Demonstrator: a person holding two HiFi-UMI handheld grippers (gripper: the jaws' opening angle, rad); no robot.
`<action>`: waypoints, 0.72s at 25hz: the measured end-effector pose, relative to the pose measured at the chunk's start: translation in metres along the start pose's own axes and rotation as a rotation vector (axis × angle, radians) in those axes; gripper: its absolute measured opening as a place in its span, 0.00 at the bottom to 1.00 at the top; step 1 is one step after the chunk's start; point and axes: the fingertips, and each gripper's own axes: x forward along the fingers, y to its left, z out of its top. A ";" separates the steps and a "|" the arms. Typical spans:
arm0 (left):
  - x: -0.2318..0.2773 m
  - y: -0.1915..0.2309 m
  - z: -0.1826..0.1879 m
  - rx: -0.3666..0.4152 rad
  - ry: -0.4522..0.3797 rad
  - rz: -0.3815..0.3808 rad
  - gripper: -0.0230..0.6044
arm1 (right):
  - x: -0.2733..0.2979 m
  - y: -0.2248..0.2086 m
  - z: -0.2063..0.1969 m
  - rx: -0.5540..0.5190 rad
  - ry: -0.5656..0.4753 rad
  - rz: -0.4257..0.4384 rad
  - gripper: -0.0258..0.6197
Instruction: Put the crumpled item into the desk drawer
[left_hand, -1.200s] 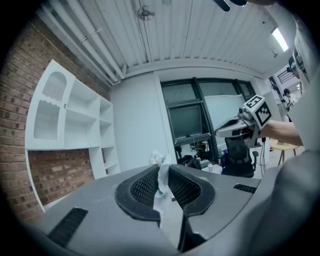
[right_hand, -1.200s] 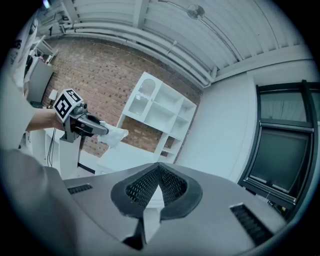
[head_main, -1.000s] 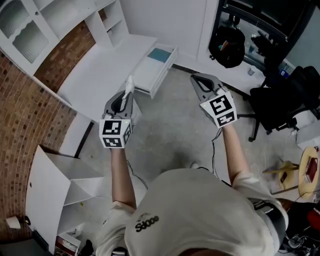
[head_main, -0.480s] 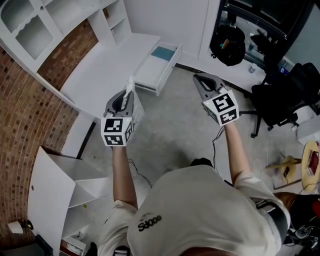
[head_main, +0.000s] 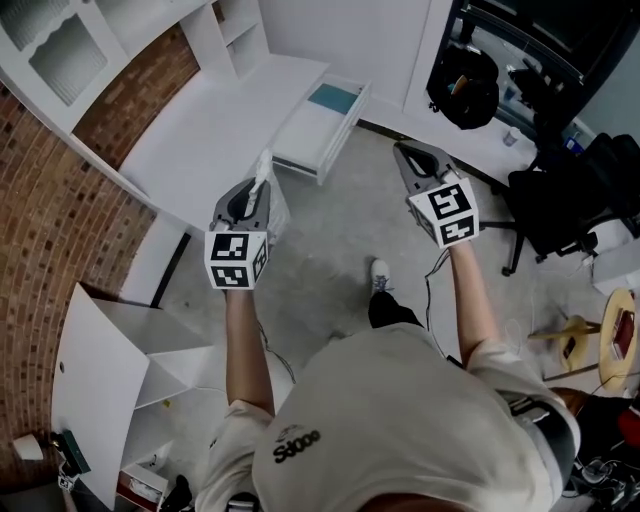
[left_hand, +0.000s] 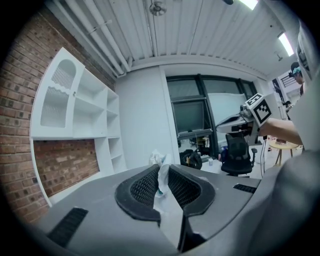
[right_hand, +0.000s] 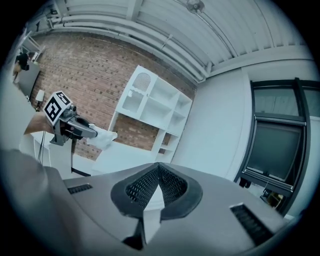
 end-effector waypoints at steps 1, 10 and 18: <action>0.003 0.003 0.000 0.005 0.004 0.003 0.13 | 0.006 -0.001 -0.001 0.002 0.000 0.003 0.04; 0.073 0.033 0.013 0.014 0.007 0.047 0.13 | 0.075 -0.047 -0.015 -0.009 -0.013 0.047 0.04; 0.182 0.045 0.038 0.033 0.009 0.083 0.13 | 0.152 -0.133 -0.042 -0.002 -0.009 0.090 0.04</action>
